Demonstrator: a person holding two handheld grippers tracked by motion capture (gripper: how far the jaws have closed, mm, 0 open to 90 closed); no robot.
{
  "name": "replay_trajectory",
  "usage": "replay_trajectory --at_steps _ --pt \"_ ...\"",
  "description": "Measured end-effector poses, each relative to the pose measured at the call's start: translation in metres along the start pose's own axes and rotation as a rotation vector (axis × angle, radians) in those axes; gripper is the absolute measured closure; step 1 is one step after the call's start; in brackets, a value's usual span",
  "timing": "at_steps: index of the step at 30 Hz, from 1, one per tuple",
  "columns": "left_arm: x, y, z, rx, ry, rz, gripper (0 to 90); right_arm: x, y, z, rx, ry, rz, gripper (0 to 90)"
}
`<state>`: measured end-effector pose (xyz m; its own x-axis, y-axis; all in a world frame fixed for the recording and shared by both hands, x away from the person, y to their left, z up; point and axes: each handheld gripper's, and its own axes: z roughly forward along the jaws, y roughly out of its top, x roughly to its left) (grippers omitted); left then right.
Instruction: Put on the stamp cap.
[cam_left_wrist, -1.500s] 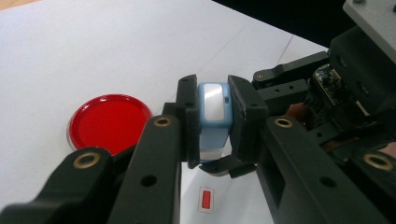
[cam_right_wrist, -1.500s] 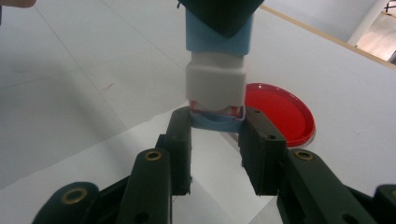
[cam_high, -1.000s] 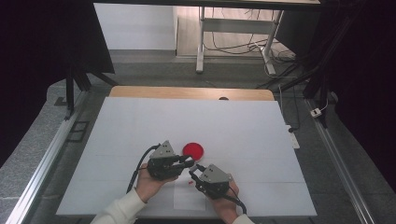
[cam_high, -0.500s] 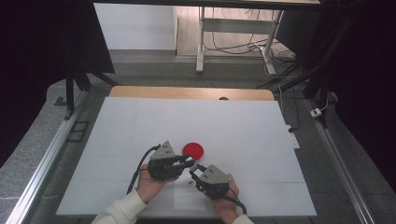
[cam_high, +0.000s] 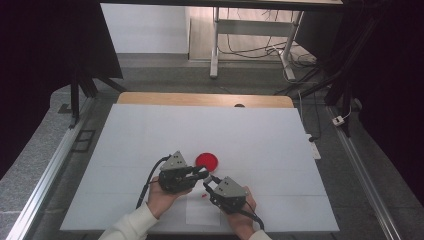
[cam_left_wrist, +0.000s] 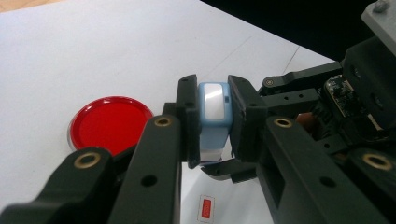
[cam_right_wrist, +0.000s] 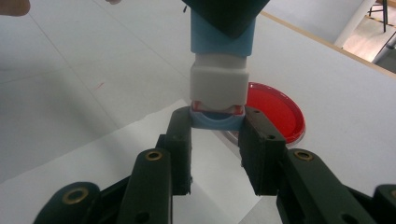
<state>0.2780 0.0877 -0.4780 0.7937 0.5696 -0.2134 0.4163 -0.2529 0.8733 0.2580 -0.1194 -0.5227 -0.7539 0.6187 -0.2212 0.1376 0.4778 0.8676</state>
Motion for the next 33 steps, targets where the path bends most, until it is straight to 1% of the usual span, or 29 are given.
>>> replay_trajectory --at_steps 4,7,10,17,21,29,33 --pt "-0.0005 -0.0005 0.0004 0.0 0.005 -0.003 75.0 0.0 -0.0003 0.0004 -0.008 -0.001 0.003 65.2" --pt "-0.0007 -0.0016 0.0013 0.001 0.008 -0.01 75.1 -0.0001 -0.0005 0.0002 0.006 -0.006 -0.001 65.1" --pt "0.0002 -0.002 0.0011 -0.005 0.003 -0.029 75.1 0.0003 -0.0007 0.0 0.003 -0.013 -0.005 65.2" --pt "0.0018 -0.0033 0.0014 -0.013 -0.006 -0.056 75.1 0.0005 -0.0009 -0.0001 0.0 -0.016 -0.01 65.3" --pt "0.0024 -0.0048 0.0026 -0.016 -0.015 -0.073 75.1 0.0009 -0.0004 -0.0012 -0.007 -0.028 -0.021 65.3" --pt "0.0038 -0.0053 0.0028 -0.011 -0.023 -0.074 75.2 0.0024 -0.0005 -0.0012 0.001 -0.039 -0.035 65.5" --pt "0.0054 -0.0055 0.0031 0.001 -0.03 -0.077 75.2 0.0036 -0.0001 -0.0005 0.004 -0.042 -0.057 65.6"
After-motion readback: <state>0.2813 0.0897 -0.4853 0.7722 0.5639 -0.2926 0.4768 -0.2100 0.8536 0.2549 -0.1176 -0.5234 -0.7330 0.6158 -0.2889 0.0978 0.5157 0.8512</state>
